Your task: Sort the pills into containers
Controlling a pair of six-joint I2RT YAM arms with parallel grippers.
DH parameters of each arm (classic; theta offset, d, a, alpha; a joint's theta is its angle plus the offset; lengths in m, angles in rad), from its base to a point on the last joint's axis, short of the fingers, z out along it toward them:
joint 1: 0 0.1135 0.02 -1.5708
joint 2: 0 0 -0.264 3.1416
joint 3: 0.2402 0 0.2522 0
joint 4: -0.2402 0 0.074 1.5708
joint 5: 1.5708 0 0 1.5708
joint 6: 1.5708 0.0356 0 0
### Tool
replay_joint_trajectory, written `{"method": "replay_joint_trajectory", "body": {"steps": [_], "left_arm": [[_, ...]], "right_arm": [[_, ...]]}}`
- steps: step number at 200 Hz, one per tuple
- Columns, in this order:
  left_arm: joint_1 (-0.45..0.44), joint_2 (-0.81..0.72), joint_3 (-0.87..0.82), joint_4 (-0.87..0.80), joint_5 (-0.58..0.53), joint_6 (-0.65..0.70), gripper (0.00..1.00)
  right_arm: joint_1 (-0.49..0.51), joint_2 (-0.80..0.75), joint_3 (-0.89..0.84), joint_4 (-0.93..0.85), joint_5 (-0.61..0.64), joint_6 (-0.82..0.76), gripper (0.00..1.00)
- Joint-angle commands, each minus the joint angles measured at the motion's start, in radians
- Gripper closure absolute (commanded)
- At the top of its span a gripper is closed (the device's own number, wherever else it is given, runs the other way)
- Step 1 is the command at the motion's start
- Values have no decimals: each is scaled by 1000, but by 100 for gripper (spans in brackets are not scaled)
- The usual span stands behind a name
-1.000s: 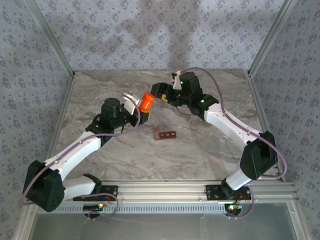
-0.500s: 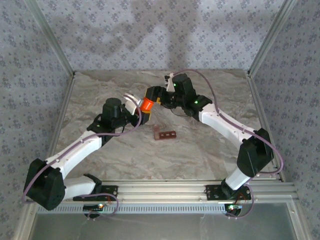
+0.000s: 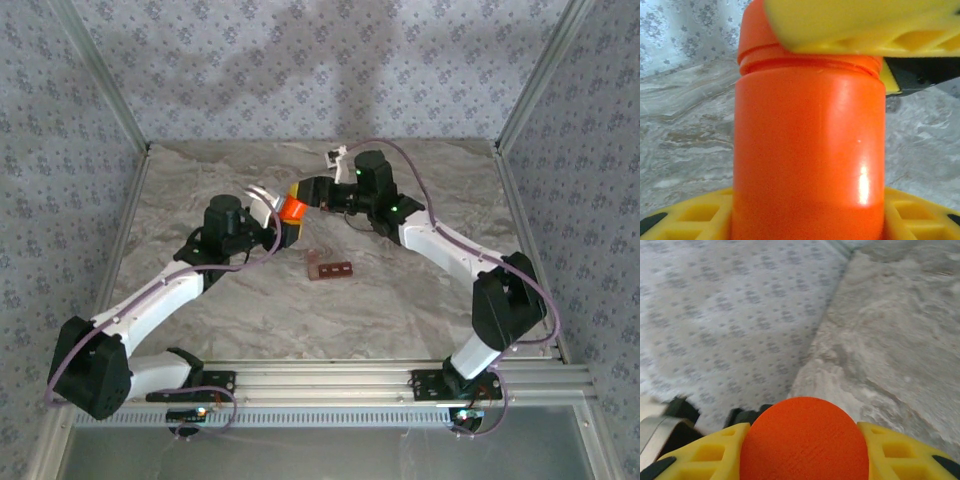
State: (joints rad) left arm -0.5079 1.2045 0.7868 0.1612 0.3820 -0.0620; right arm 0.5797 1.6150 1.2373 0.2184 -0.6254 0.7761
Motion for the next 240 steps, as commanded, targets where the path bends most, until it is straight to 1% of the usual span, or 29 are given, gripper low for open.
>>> {"method": "replay_joint_trajectory", "body": {"steps": [1, 10, 19, 32, 37, 45, 58, 66, 78, 83, 103, 123, 159, 199, 240], "left_arm": [[15, -48, 5, 152, 142, -96, 100], [14, -50, 4, 155, 149, -105, 100], [15, -53, 5, 149, 148, -104, 100], [13, -55, 9, 121, 128, -85, 100], [13, -57, 12, 109, 120, -73, 100], [13, -59, 14, 87, 98, -52, 100], [9, -65, 14, 63, 49, -19, 100], [7, -68, 12, 52, 15, 2, 100], [3, -72, 11, 39, -30, 33, 100], [-1, -72, 11, 33, -48, 43, 100], [-8, -71, 16, 7, -109, 84, 100], [-19, -68, 16, -12, -130, 107, 100], [-33, -56, 16, -33, -140, 124, 100], [-43, -23, 24, -18, -140, 120, 100], [-59, 3, 34, -8, -135, 117, 100]], "right_arm": [[-56, 9, -36, 330, -232, -18, 55], [-57, 14, -29, 328, -261, -15, 51], [-54, 12, -13, 289, -265, -24, 45], [-54, -5, -10, 257, -243, -16, 26], [-59, -16, -14, 250, -224, -6, 21], [-65, -39, -15, 211, -190, 1, 17], [-78, -78, -16, 131, -110, 10, 13], [-87, -97, -10, 59, -53, 22, 12], [-91, -119, -11, -4, 24, 56, 12], [-94, -129, -4, -70, 77, 74, 12], [-82, -160, -18, -145, 216, 118, 11], [-67, -157, -7, -196, 283, 151, 10], [-21, -107, 28, -179, 291, 169, 9], [23, -71, 57, -183, 296, 163, 11], [48, -56, 59, -175, 287, 159, 15]]}}
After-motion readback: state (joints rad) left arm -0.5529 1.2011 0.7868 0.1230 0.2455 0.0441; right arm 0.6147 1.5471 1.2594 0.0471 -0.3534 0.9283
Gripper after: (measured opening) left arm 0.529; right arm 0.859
